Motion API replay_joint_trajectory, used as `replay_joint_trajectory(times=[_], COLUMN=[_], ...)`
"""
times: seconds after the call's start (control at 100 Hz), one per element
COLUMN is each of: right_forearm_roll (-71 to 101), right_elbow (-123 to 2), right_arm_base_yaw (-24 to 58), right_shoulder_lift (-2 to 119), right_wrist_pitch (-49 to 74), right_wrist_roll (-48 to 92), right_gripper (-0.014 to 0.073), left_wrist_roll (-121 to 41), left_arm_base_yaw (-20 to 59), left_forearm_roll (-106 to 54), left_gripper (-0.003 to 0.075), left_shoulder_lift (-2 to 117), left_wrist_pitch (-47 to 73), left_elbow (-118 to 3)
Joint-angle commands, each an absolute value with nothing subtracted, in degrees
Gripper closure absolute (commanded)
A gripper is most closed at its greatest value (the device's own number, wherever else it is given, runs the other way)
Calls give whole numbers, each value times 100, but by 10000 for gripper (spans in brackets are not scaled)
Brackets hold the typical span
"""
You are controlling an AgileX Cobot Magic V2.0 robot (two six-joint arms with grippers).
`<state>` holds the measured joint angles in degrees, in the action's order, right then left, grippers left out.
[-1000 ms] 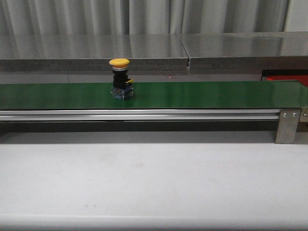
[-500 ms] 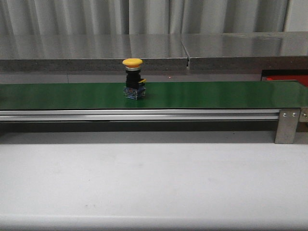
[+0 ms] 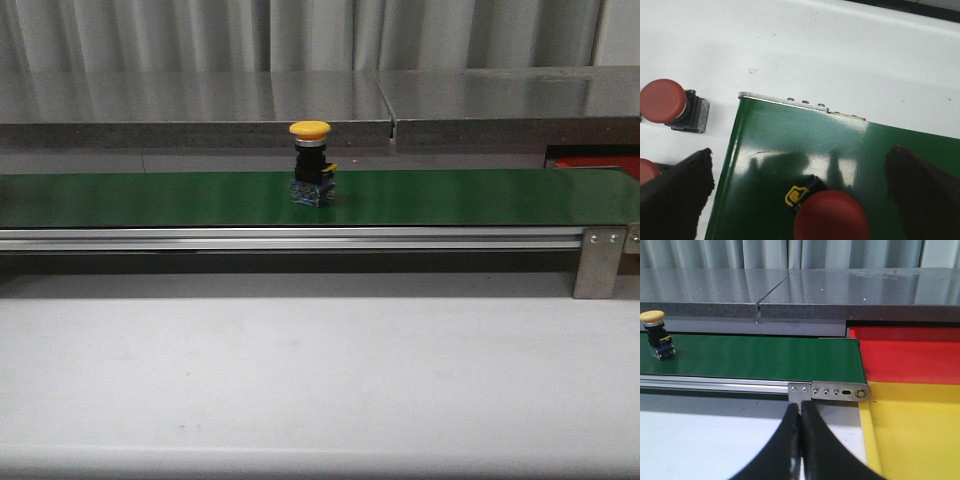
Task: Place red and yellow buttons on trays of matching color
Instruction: 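Set the red button on the conveyor belt and release it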
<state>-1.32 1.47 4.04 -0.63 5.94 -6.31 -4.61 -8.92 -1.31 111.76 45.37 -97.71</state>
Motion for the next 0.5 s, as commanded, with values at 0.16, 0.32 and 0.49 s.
replay_joint_trajectory(times=[0.16,0.32,0.49], right_forearm_roll=[-213,-207,-56], right_elbow=[-29,-230,-478], right_arm_base_yaw=[406,406,406], right_shoulder_lift=[-160,-138,70], right_wrist_pitch=[-82,0,33], right_wrist_roll=[-608,-608,-608], right_gripper=[711,711,711], left_wrist_roll=[-487,-496,-496], left_arm_base_yaw=[-806,-573,-300], left_forearm_roll=[-496,-475,-475], left_gripper=[84,92,92], left_shoulder_lift=[9892,8599,6969], left_wrist_pitch=[4062,3261,2727], left_elbow=[-9562,-8494,-6946])
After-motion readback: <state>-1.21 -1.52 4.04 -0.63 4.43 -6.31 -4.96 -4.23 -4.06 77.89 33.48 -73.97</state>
